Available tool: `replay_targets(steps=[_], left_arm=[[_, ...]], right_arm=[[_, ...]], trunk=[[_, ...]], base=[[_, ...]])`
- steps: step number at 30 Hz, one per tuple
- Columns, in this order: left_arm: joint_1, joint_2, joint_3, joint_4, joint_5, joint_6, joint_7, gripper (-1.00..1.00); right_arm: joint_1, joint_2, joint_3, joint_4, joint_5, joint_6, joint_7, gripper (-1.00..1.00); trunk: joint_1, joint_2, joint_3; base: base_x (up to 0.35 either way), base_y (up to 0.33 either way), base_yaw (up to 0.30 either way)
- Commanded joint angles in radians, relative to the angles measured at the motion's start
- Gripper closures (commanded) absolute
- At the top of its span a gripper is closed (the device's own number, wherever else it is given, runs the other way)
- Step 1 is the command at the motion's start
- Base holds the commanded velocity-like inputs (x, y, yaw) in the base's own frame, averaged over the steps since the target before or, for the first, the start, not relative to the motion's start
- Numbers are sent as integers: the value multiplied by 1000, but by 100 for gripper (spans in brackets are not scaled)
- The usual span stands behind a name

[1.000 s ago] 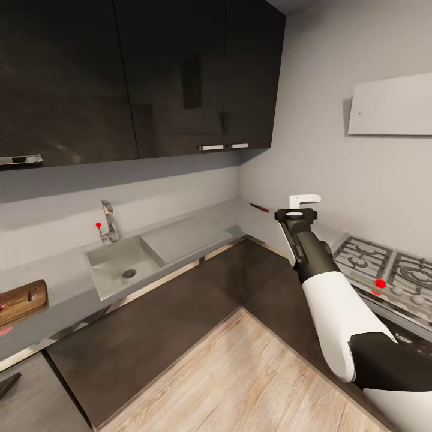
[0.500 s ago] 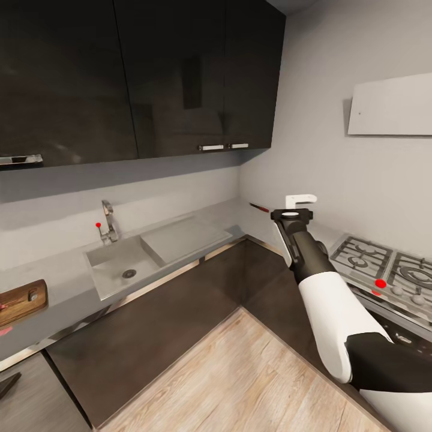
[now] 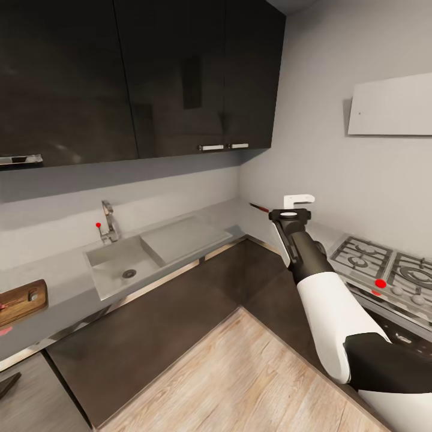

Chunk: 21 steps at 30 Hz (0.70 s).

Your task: In the kitchen, take the Vidalia onion out of the sink, dice it on the chopping board with the paring knife, put the diced onion into the bowl on the countertop, then place both the paring knife and the chopping board into the sink.

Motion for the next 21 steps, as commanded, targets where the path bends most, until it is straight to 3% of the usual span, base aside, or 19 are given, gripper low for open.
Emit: replay_targets(steps=[1,3,15,21], left_arm=[[0,0,1,0,10,-4,-10,-100],[0,0,1,1,9,-9,-8,-100],[0,0,1,3,9,-9,-7,-100],[0,0,1,4,9,-9,-7,-100]], right_arm=[[-1,5,1,0,8,9,0,-100],[-1,21,1,0,8,9,-1,-100],[-1,42,1,3,8,9,-2,-100],[-1,46,1,9,8,13,-1,-100]], trunk=[[1,-2,-2],[1,-2,-2],[1,-2,-2],[1,-2,-2]], base=[[0,0,0],[51,-115,0],[164,-240,0],[253,-88,0]])
